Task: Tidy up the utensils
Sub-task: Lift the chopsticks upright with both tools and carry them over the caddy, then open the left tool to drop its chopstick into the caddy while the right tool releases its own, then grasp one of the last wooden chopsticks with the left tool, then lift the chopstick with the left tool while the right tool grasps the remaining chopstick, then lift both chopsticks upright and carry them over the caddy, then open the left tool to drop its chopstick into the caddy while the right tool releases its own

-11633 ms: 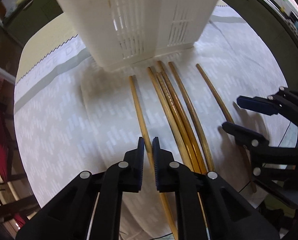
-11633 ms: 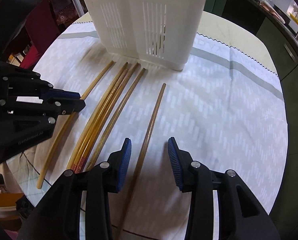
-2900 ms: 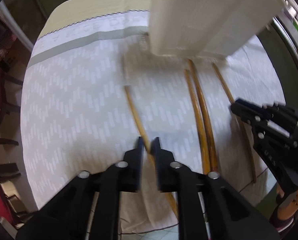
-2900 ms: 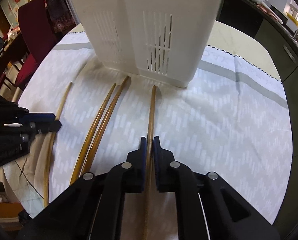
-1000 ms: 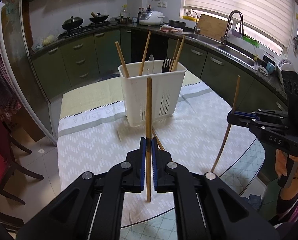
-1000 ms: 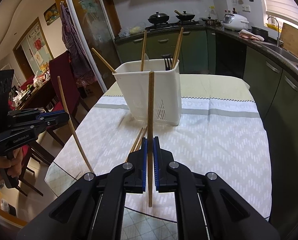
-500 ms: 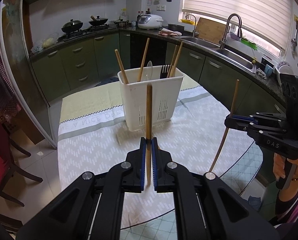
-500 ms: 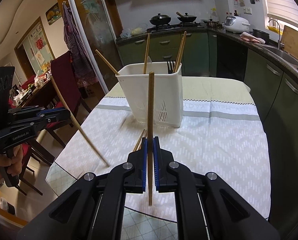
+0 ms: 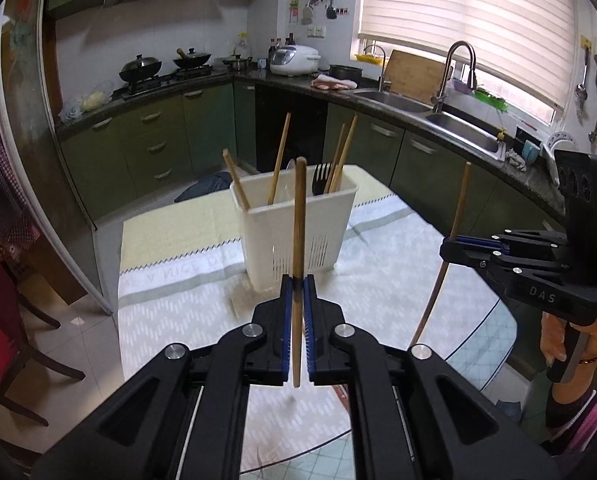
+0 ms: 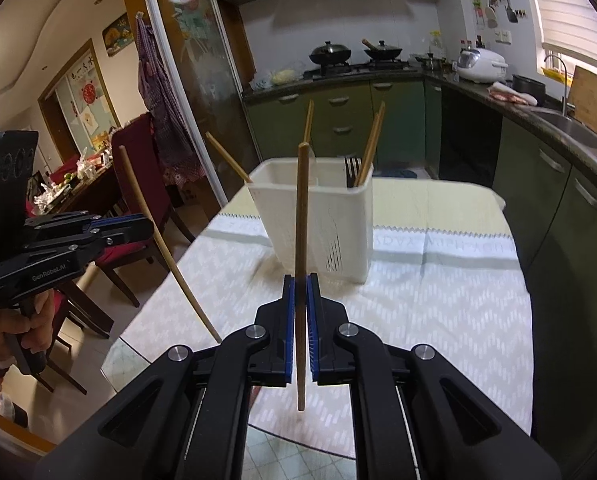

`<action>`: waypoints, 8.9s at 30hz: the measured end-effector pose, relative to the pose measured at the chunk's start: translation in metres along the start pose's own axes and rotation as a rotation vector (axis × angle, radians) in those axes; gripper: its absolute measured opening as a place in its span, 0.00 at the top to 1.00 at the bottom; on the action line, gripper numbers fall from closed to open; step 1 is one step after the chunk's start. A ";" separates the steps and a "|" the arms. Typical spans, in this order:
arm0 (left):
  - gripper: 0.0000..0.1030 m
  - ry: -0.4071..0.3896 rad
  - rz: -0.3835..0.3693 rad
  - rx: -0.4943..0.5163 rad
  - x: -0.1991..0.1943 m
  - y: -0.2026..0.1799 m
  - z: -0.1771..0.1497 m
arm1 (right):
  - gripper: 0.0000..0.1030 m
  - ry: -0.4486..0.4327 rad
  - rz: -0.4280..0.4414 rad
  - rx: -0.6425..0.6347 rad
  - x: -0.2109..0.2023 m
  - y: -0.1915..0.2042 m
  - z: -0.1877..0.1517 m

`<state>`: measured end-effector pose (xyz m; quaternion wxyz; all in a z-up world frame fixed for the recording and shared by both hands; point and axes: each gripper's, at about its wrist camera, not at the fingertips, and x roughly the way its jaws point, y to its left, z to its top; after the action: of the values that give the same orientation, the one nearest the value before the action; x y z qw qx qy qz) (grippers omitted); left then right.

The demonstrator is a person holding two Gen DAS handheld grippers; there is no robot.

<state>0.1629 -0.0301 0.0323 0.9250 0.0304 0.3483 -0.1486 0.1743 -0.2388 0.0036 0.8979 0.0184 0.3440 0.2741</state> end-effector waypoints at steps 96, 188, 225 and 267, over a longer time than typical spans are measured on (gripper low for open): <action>0.71 0.627 0.082 -0.216 0.221 -0.002 -0.054 | 0.78 -0.261 -0.088 0.100 -0.085 -0.066 0.018; 0.94 0.170 0.000 -0.088 0.054 0.028 -0.038 | 0.93 0.117 -0.077 0.040 0.047 -0.023 -0.034; 0.94 0.114 -0.045 -0.033 0.033 0.005 -0.015 | 0.93 -0.016 -0.059 -0.050 -0.014 0.001 -0.001; 0.69 -0.031 0.041 -0.073 0.093 0.037 0.110 | 0.93 -0.251 -0.039 -0.093 -0.076 0.014 0.119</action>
<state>0.3102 -0.0361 0.0524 0.9337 0.0017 0.3384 -0.1173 0.1954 -0.2469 0.1439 0.9388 0.0043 0.2164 0.2679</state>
